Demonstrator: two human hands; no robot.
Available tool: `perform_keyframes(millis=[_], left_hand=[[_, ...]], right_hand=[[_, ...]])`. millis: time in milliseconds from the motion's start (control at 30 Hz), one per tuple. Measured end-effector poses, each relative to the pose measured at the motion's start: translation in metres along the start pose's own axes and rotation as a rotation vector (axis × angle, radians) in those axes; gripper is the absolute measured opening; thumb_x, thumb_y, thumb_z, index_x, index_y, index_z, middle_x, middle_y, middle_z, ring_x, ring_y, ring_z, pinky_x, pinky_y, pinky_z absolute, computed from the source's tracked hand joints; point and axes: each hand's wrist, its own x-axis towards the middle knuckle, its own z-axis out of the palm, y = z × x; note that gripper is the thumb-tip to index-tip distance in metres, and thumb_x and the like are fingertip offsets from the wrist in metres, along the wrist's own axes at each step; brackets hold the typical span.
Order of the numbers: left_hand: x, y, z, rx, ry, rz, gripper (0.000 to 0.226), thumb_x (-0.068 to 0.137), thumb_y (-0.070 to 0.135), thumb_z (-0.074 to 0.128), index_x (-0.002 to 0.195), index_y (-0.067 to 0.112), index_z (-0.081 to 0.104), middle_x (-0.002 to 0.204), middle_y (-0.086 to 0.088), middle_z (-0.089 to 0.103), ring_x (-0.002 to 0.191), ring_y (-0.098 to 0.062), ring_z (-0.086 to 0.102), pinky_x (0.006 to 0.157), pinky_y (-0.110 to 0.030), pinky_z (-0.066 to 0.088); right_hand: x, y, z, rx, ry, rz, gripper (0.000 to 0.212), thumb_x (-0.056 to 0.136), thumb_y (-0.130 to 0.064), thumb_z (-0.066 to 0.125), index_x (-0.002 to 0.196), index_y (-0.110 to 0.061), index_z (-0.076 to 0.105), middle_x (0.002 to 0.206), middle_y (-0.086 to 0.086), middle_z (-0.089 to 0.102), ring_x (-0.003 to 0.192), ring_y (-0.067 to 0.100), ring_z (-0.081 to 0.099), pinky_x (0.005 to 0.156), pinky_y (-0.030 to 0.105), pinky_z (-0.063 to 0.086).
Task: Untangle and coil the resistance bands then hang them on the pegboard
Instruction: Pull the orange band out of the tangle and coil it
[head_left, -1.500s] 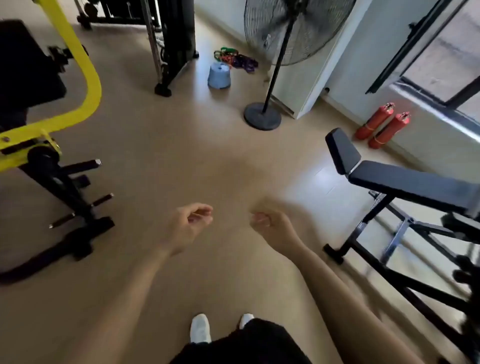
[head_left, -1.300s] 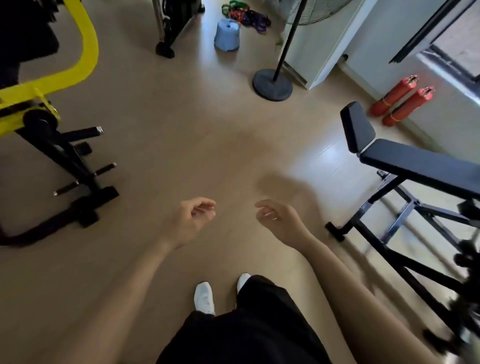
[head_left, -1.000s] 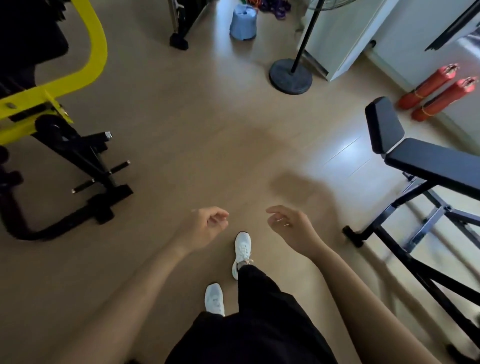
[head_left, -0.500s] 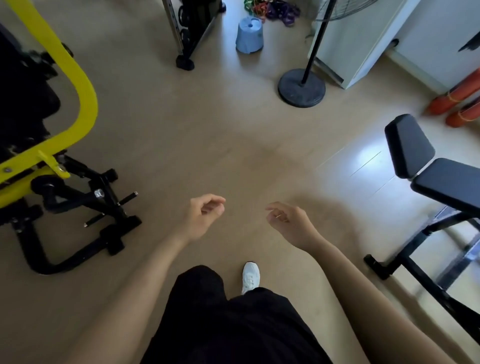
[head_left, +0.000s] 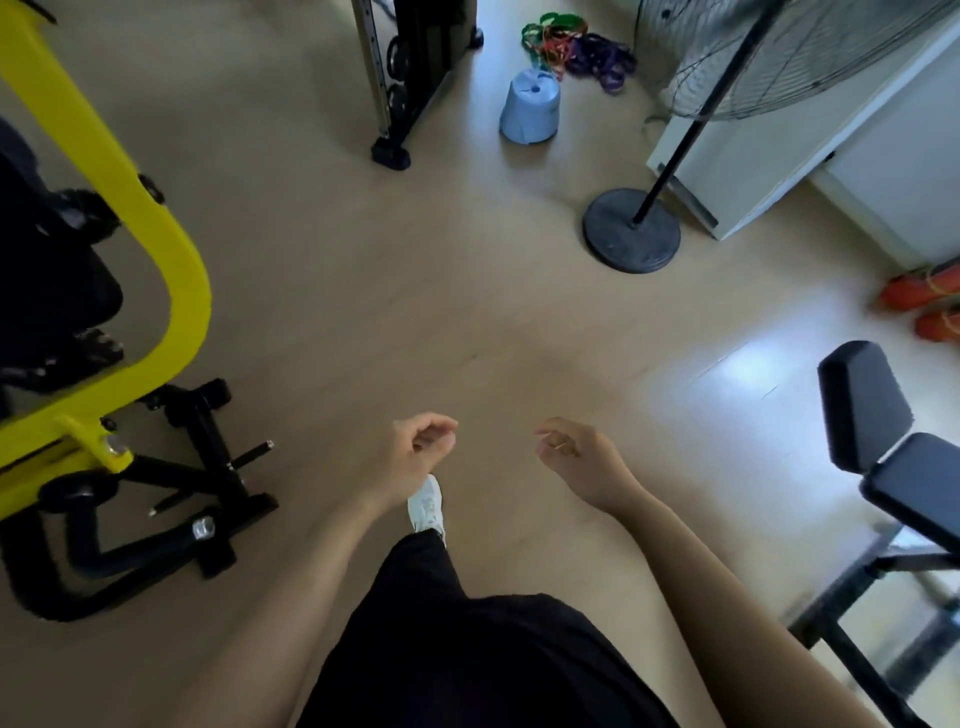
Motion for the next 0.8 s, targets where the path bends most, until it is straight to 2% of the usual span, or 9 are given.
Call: perform_keyframes(millis=[133, 200, 300, 433, 500, 600, 667, 800], left_hand=[[0.072, 0.007, -0.057, 0.008, -0.043, 0.039, 0.021, 0.097, 0.007, 0.064, 0.098, 0.027, 0.069, 0.099, 0.01, 0.071, 0.084, 0.012, 0.064, 0.079, -0.009, 0.046], [0.108, 0.014, -0.083, 0.026, -0.044, 0.043, 0.019, 0.096, 0.004, 0.065, 0.098, 0.023, 0.069, 0.096, 0.008, 0.07, 0.08, 0.015, 0.063, 0.077, -0.007, 0.046], [0.158, 0.031, -0.115, 0.065, -0.027, 0.046, 0.013, 0.096, 0.007, 0.066, 0.106, 0.012, 0.072, 0.097, 0.001, 0.072, 0.079, 0.003, 0.065, 0.076, -0.005, 0.046], [0.219, 0.053, -0.134, 0.078, -0.027, 0.044, 0.014, 0.095, 0.012, 0.068, 0.108, 0.014, 0.074, 0.102, -0.004, 0.075, 0.091, -0.014, 0.069, 0.077, -0.008, 0.047], [0.247, 0.064, -0.133, 0.094, -0.059, 0.042, 0.014, 0.095, 0.015, 0.068, 0.107, 0.018, 0.073, 0.103, -0.002, 0.076, 0.096, -0.019, 0.07, 0.081, -0.015, 0.05], [0.29, 0.084, -0.129, 0.11, -0.083, 0.049, 0.014, 0.094, 0.022, 0.068, 0.107, 0.023, 0.073, 0.103, 0.005, 0.076, 0.097, -0.017, 0.07, 0.09, -0.028, 0.053], [0.317, 0.101, -0.125, 0.124, -0.078, 0.041, 0.018, 0.092, 0.025, 0.068, 0.108, 0.022, 0.074, 0.103, 0.006, 0.076, 0.097, -0.016, 0.071, 0.092, -0.033, 0.054], [0.369, 0.138, -0.119, 0.177, -0.1, 0.001, 0.018, 0.096, 0.021, 0.068, 0.113, 0.02, 0.074, 0.105, 0.007, 0.075, 0.099, -0.012, 0.07, 0.094, -0.031, 0.054]], right_hand=[[0.061, -0.047, -0.014, -0.052, -0.033, 0.014, 0.03, 0.1, -0.03, 0.058, 0.127, -0.019, 0.065, 0.106, -0.004, 0.069, 0.101, 0.015, 0.065, 0.089, 0.029, 0.049], [0.09, -0.067, -0.024, -0.041, -0.005, 0.013, 0.03, 0.099, -0.028, 0.059, 0.126, -0.019, 0.065, 0.105, -0.003, 0.069, 0.101, 0.015, 0.066, 0.091, 0.03, 0.05], [0.127, -0.09, -0.04, -0.02, 0.032, 0.01, 0.025, 0.098, -0.025, 0.061, 0.122, -0.021, 0.068, 0.097, -0.006, 0.068, 0.091, 0.008, 0.064, 0.083, 0.022, 0.044], [0.176, -0.105, -0.065, 0.021, 0.062, 0.011, 0.02, 0.096, -0.02, 0.063, 0.115, -0.026, 0.067, 0.09, -0.012, 0.066, 0.083, -0.007, 0.059, 0.073, 0.004, 0.038], [0.203, -0.107, -0.079, 0.038, 0.057, 0.023, 0.019, 0.096, -0.018, 0.063, 0.111, -0.028, 0.066, 0.088, -0.015, 0.065, 0.083, -0.006, 0.059, 0.075, 0.008, 0.04], [0.249, -0.106, -0.1, 0.062, 0.027, 0.026, 0.021, 0.095, -0.016, 0.063, 0.114, -0.024, 0.069, 0.086, -0.014, 0.066, 0.082, 0.002, 0.062, 0.085, 0.024, 0.047], [0.28, -0.107, -0.117, 0.059, 0.018, 0.018, 0.023, 0.095, -0.016, 0.063, 0.115, -0.023, 0.07, 0.086, -0.013, 0.065, 0.081, 0.004, 0.061, 0.087, 0.029, 0.05], [0.336, -0.113, -0.155, 0.063, -0.024, 0.008, 0.024, 0.094, -0.02, 0.062, 0.117, -0.023, 0.069, 0.087, -0.012, 0.065, 0.085, 0.009, 0.062, 0.091, 0.034, 0.052]])
